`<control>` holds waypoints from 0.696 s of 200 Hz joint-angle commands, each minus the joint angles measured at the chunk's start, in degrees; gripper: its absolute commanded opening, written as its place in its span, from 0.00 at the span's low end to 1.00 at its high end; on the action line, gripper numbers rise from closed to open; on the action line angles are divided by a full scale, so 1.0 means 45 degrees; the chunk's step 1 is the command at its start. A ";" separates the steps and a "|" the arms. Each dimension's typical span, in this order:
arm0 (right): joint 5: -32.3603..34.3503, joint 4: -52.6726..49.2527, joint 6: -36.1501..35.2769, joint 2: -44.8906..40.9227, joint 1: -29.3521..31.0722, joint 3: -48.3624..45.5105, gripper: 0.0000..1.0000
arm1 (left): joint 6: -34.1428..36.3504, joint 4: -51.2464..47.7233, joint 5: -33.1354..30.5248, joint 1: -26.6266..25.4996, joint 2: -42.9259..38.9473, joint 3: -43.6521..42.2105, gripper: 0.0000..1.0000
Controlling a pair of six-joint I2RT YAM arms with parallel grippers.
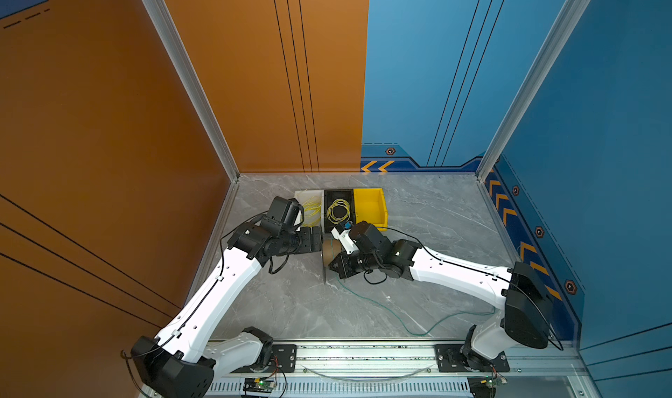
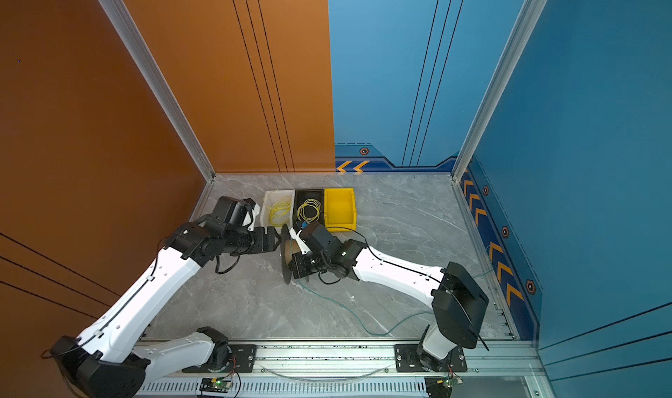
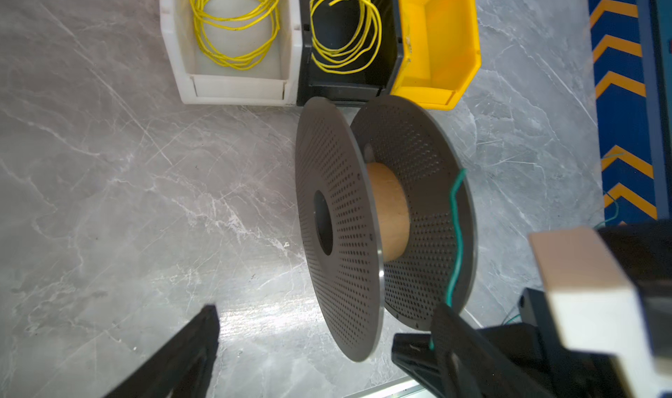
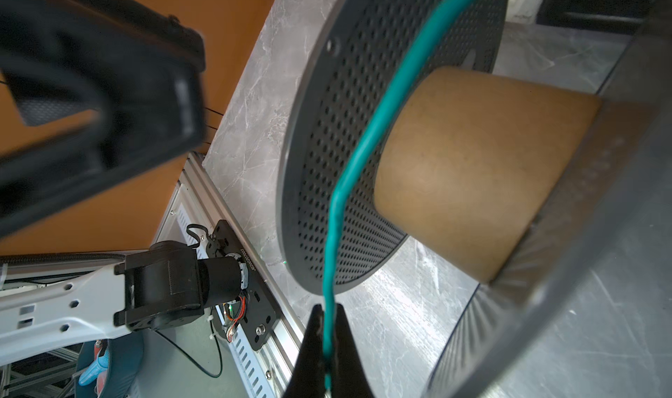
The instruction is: Wrap the cables
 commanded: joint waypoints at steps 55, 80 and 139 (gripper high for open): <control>-0.0253 -0.0741 -0.0052 0.0826 -0.0268 0.1005 0.00 | 0.0428 0.1189 0.1220 -0.0271 0.0204 -0.0971 0.91; -0.0448 -0.0745 -0.0093 0.1046 -0.0293 0.1226 0.00 | 0.0260 0.1831 0.1344 -0.0260 0.0462 -0.1351 0.90; -0.0795 -0.0727 -0.0053 0.1548 -0.0327 0.1575 0.00 | -0.0068 0.2985 0.1380 -0.0322 0.1009 -0.2017 0.88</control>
